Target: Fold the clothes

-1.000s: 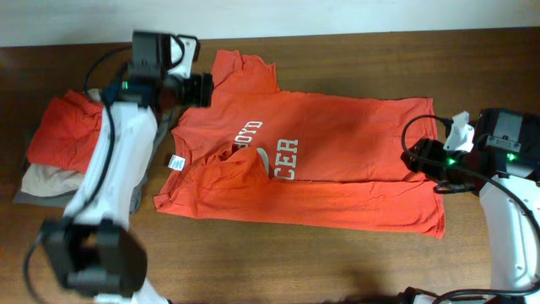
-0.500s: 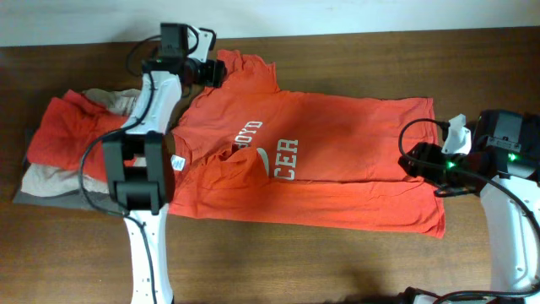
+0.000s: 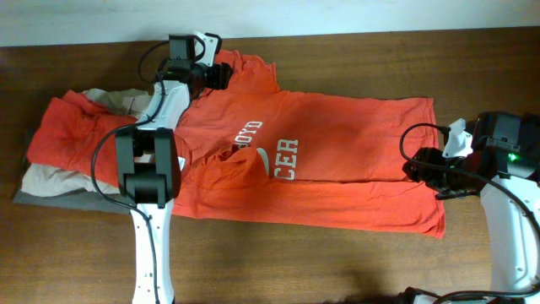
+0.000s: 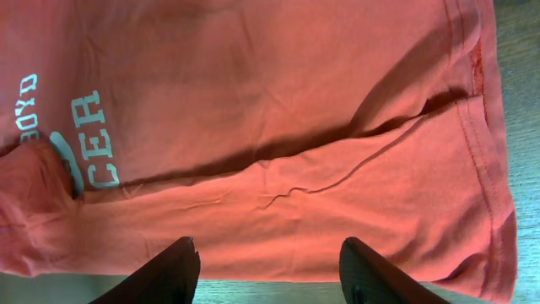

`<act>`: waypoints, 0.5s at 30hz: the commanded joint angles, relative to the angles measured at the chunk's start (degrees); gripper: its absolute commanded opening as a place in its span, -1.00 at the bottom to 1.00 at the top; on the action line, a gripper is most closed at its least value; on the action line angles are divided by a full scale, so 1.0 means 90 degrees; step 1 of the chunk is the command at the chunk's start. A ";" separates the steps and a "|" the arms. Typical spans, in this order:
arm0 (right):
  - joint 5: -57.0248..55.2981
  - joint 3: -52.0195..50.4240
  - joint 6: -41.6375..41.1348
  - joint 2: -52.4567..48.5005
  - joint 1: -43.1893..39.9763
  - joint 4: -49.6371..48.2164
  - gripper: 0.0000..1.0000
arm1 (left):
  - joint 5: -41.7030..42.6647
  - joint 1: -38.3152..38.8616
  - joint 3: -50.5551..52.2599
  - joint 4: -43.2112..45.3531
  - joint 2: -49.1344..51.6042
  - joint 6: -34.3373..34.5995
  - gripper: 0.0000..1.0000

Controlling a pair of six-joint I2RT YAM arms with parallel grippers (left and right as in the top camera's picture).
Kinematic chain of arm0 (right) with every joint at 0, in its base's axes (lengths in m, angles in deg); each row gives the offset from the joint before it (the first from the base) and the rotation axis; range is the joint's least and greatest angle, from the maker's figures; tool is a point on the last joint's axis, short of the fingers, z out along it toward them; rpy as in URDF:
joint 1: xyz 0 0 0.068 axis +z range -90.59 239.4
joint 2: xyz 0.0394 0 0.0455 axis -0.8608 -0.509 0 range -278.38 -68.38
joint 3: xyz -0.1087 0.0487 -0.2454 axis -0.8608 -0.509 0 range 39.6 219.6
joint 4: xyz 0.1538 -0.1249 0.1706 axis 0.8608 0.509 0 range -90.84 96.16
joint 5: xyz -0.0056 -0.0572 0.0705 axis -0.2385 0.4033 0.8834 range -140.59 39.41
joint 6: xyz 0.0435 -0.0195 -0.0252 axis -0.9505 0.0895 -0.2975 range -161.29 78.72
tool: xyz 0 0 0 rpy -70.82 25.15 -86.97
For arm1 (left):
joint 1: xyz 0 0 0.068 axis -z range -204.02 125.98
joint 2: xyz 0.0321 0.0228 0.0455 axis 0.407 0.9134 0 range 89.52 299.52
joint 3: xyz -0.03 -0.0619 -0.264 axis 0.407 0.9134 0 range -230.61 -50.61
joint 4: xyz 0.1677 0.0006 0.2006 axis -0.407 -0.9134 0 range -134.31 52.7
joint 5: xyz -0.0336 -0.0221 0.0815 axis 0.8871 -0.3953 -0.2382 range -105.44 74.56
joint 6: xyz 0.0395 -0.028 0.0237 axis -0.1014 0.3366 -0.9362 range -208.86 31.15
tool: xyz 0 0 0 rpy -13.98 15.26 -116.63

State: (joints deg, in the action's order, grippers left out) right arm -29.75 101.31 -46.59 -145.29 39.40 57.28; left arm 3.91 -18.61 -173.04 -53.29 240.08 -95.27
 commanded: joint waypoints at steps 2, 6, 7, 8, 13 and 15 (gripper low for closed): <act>-0.0148 0.0107 0.0070 0.0070 -0.0029 0.0005 0.12 | 0.0155 0.0160 -0.0112 0.0019 0.0170 0.0090 0.30; -0.0231 0.0080 0.0070 0.0070 -0.0029 0.0075 0.10 | 0.0056 0.0199 -0.0112 0.0066 0.0172 0.0090 -0.10; -0.0231 0.0066 0.0070 0.0068 -0.0029 0.0114 0.10 | 0.0058 0.0199 -0.0114 0.0080 0.0172 0.0114 -0.32; -0.0238 0.0061 0.0070 0.0070 -0.0029 0.0129 0.09 | 0.0066 0.0187 -0.0124 0.0080 0.0172 0.0114 -0.49; -0.0398 0.0061 0.0070 0.0070 -0.0029 0.0182 0.07 | 0.0070 0.0112 -0.0593 -0.0340 0.0170 0.0233 -0.85; -0.0396 0.0061 0.0070 0.0070 -0.0029 0.0185 0.07 | 0.0066 0.0075 -0.0962 -0.0653 0.0170 0.0226 -0.86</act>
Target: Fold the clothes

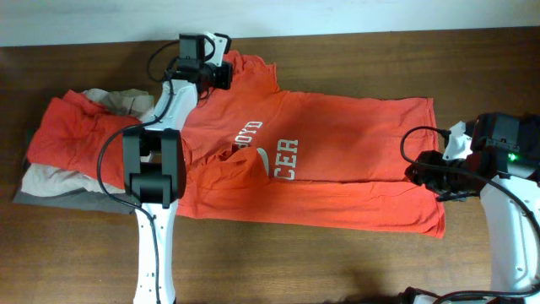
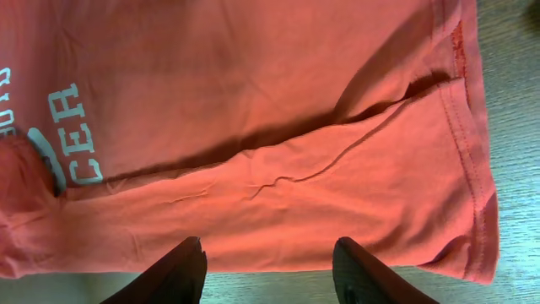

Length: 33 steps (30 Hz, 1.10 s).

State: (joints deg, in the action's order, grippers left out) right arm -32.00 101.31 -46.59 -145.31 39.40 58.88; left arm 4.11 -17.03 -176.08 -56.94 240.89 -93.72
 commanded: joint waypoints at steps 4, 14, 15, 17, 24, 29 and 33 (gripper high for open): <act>-0.0146 0.0061 0.0068 0.0073 -0.0029 0.0005 0.04 | 0.0046 -0.0134 -0.1409 -0.0894 0.0080 -0.0080 -0.87; -0.0146 0.0061 0.0068 0.0073 -0.0029 -0.0015 0.00 | 0.0044 -0.0119 -0.2161 -0.2956 0.0080 -0.0163 -0.92; -0.0148 0.0061 0.0070 0.0073 -0.0029 -0.0012 0.00 | 0.0046 -0.0121 -0.2161 -0.3130 0.0080 -0.0160 -0.93; -0.0148 0.0061 0.0068 0.0073 -0.0029 -0.0015 0.00 | 0.0049 -0.0121 -0.2161 -0.3417 0.0078 -0.0160 -0.94; -0.0146 0.0061 0.0068 0.0070 -0.0029 -0.0036 0.01 | 0.0092 -0.0083 -0.2344 -0.4733 -0.0005 -0.0160 -0.95; -0.0146 0.0061 0.0068 0.0073 -0.0029 -0.0063 0.01 | 0.0080 -0.0085 -0.2858 -0.5523 -0.0189 -0.0165 -0.97; -0.0146 0.0061 0.0068 0.0070 -0.0029 -0.0075 0.01 | 0.0070 -0.0078 -0.3058 -0.5668 -0.0478 -0.0384 -0.97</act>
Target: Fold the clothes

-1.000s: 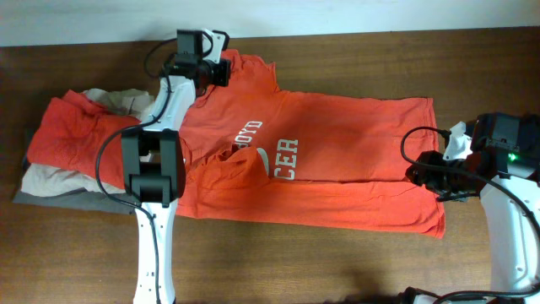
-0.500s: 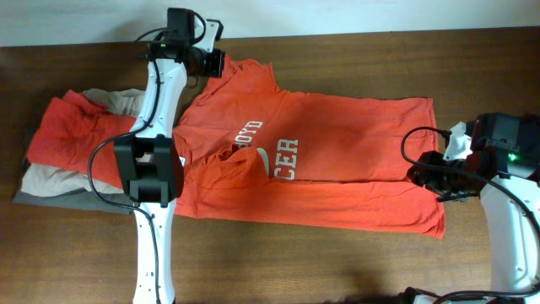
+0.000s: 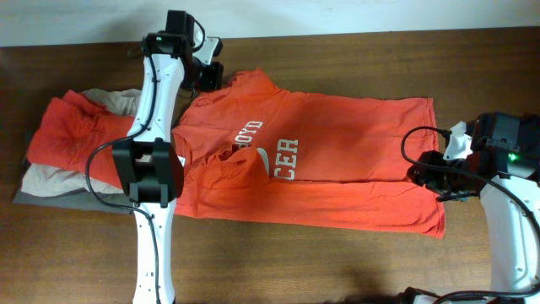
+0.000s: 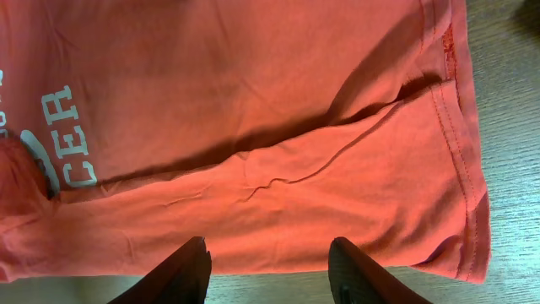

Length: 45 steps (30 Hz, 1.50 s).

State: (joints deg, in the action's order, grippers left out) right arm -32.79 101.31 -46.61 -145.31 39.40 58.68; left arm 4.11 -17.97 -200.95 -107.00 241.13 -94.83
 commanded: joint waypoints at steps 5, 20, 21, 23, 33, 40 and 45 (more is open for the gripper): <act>-0.0058 0.0061 0.0070 0.0073 -0.0029 -0.0068 0.01 | 0.0066 0.0061 -0.0296 -0.0707 -0.0658 -0.0304 -0.95; -0.0058 0.0061 0.0068 0.0073 -0.0029 -0.0189 0.01 | -0.0121 0.0102 -0.0294 -0.2132 -0.0651 -0.0301 -0.73; -0.0058 0.0061 0.0068 0.0073 -0.0029 -0.0189 0.01 | -0.0119 0.0109 -0.0294 -0.1911 -0.0651 -0.0304 -0.54; -0.0058 0.0061 0.0068 0.0073 -0.0029 -0.0216 0.02 | -0.0119 0.0168 -0.0294 -0.0862 -0.0639 -0.0308 -0.20; -0.0053 0.0061 0.0046 0.0073 -0.0029 -0.0243 0.02 | -0.0100 0.0593 -0.0294 0.0821 0.0153 -0.0376 0.00; -0.0056 0.0061 0.0046 0.0073 -0.0029 -0.0153 0.02 | -0.0471 0.0585 -0.0294 0.1226 0.0661 -0.0376 0.00; -0.0056 0.0061 0.0049 0.0073 -0.0029 -0.0129 0.02 | -0.0678 0.0561 -0.0294 0.1389 0.0828 -0.0498 0.00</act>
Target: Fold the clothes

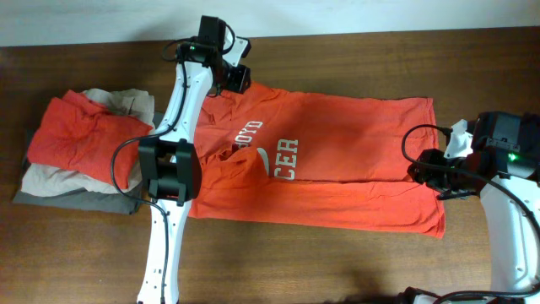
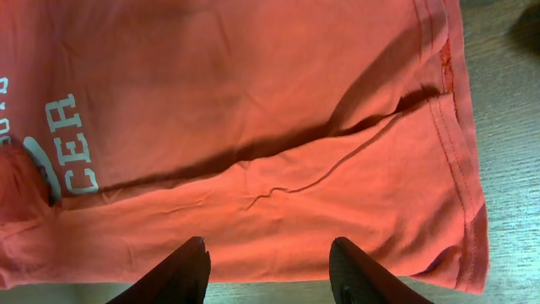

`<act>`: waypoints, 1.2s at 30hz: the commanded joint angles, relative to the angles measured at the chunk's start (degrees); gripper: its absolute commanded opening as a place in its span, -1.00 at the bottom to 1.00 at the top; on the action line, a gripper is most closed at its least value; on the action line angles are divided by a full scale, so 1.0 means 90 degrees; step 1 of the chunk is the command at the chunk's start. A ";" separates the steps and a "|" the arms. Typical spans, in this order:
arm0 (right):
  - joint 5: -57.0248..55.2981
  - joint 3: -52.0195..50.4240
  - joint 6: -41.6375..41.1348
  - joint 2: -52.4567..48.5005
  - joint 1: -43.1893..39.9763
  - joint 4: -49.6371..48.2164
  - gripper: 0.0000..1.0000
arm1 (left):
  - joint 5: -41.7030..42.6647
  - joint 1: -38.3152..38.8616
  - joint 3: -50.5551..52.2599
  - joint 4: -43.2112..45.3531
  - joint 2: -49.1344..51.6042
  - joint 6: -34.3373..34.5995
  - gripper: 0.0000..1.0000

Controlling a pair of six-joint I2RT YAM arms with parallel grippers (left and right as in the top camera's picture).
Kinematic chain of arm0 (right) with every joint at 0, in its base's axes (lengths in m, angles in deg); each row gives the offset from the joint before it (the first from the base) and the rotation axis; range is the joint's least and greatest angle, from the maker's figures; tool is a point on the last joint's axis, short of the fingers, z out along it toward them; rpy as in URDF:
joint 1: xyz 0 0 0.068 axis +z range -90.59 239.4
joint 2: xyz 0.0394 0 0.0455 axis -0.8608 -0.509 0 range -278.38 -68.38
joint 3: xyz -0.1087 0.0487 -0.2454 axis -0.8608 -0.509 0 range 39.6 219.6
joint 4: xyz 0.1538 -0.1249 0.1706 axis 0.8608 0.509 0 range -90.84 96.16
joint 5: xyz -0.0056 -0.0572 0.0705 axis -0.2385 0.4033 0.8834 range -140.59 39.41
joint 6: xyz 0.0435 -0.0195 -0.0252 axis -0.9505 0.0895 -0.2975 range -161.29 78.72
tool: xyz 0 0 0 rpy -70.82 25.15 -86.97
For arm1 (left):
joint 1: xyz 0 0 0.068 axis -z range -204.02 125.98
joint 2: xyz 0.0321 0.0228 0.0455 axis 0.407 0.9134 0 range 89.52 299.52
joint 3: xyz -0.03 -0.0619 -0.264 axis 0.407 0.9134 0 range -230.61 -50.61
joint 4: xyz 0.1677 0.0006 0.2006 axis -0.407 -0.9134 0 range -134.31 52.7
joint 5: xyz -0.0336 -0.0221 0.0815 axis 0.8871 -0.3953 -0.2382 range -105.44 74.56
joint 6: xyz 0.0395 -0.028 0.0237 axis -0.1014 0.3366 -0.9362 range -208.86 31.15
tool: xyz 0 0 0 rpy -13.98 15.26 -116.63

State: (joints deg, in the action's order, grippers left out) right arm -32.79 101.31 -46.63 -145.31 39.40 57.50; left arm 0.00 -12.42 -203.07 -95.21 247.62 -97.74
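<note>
An orange T-shirt [image 1: 337, 143] with white lettering lies spread across the table, with a fold line running along its lower part [image 2: 253, 110]. My left gripper [image 1: 236, 80] is at the shirt's top left edge, where the sleeve is drawn in; its jaws are too small to make out, but the cloth sits bunched at them. My right gripper [image 1: 429, 173] is at the shirt's right hem. In the right wrist view it [image 2: 274, 266] stands open just above the lower edge of the cloth, holding nothing.
A pile of other clothes [image 1: 76, 139], orange and beige on grey, lies at the table's left end. The brown wooden table [image 1: 354, 262] shows bare along the front and beyond the shirt's right hem. The left arm stretches over the shirt's left part.
My left gripper has moved to the right along the shirt's top edge, and the upper sleeve now lies lower and closer to the body. The right gripper has hardly moved and stays open.
The upper sleeve stuck out toward the table's back edge with my left gripper at its left side. It stayed so, then the sleeve was smaller and pulled down, and now it is tucked against the body. The right gripper stayed open over the right hem throughout.
</note>
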 commanded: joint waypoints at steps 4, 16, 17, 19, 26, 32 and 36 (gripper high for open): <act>-0.0056 0.0061 0.0051 0.0070 -0.0029 0.0041 0.02 | -0.0219 -0.0056 -0.0058 0.0083 0.0233 -0.0172 -0.01; -0.0056 0.0061 0.0051 0.0073 -0.0029 0.0073 0.02 | 0.0024 -0.0056 -0.0617 -0.0321 0.0240 -0.0170 -0.82; -0.0056 0.0061 0.0051 0.0070 -0.0029 0.0073 0.02 | 0.0022 -0.0056 -0.0794 -0.0427 0.0240 -0.0170 -0.85; -0.0056 0.0061 0.0051 0.0070 -0.0029 0.0073 0.02 | 0.0022 -0.0056 -0.1093 -0.0610 0.0240 -0.0170 -0.86; -0.0058 0.0061 0.0051 0.0070 -0.0029 0.0070 0.02 | 0.0019 -0.0005 -0.2249 -0.1914 0.0240 -0.0172 -0.86; -0.0058 0.0061 0.0051 0.0073 -0.0029 0.0066 0.02 | 0.0019 0.0124 -0.2312 -0.3113 0.0243 -0.0170 -0.85; -0.0058 0.0061 0.0051 0.0073 -0.0029 0.0053 0.02 | 0.0022 0.0238 -0.2312 -0.3716 0.0243 -0.0170 -0.84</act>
State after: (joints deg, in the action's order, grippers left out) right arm -32.79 101.31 -46.63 -145.29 39.40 58.09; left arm -0.65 -11.20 -223.05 -126.38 249.61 -98.94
